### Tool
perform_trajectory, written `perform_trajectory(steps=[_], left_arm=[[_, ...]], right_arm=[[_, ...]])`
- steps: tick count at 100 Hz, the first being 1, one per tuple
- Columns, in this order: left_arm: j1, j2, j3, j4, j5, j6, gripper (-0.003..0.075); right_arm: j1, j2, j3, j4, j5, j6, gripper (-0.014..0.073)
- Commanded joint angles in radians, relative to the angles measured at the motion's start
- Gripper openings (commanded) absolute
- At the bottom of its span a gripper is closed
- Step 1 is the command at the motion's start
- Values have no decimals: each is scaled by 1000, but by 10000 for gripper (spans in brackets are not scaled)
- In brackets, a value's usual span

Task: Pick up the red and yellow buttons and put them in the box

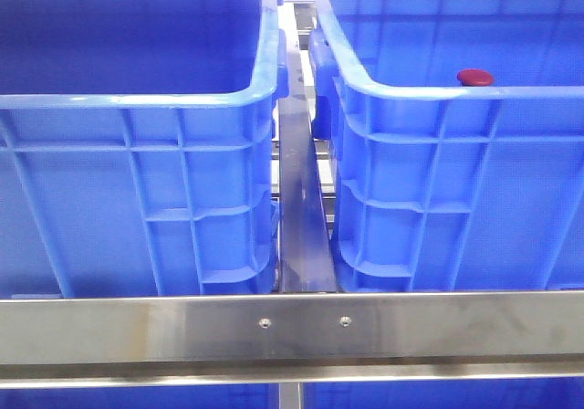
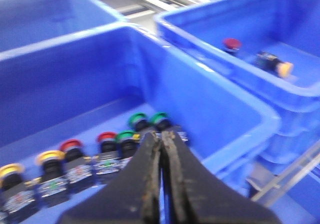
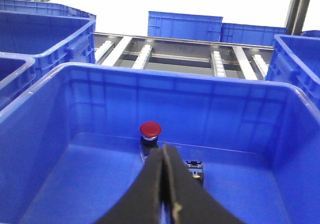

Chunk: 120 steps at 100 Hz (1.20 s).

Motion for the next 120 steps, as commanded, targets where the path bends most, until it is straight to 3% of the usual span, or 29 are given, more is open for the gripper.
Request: perform_trajectory(steps=[1, 21, 41, 48, 80, 102, 120], left_arm=[[24, -20, -7, -18, -109, 0, -20], [101, -86, 73, 28, -207, -21, -20], [256, -191, 149, 415, -202, -467, -20], [311, -229, 179, 507, -195, -555, -20], [489, -435, 338, 508, -187, -563, -20], [511, -510, 448, 494, -185, -624, -20], [511, -511, 446, 494, -125, -624, -20]], right_arm=[[-9, 4, -26, 21, 19, -11, -69], [-9, 4, -26, 21, 19, -11, -69], [-9, 4, -26, 21, 19, -11, -69], [-9, 4, -26, 21, 19, -11, -69], [-9, 4, -26, 21, 19, -11, -69], [-9, 4, -26, 21, 19, -11, -69], [-9, 4, -24, 21, 19, -11, -69]])
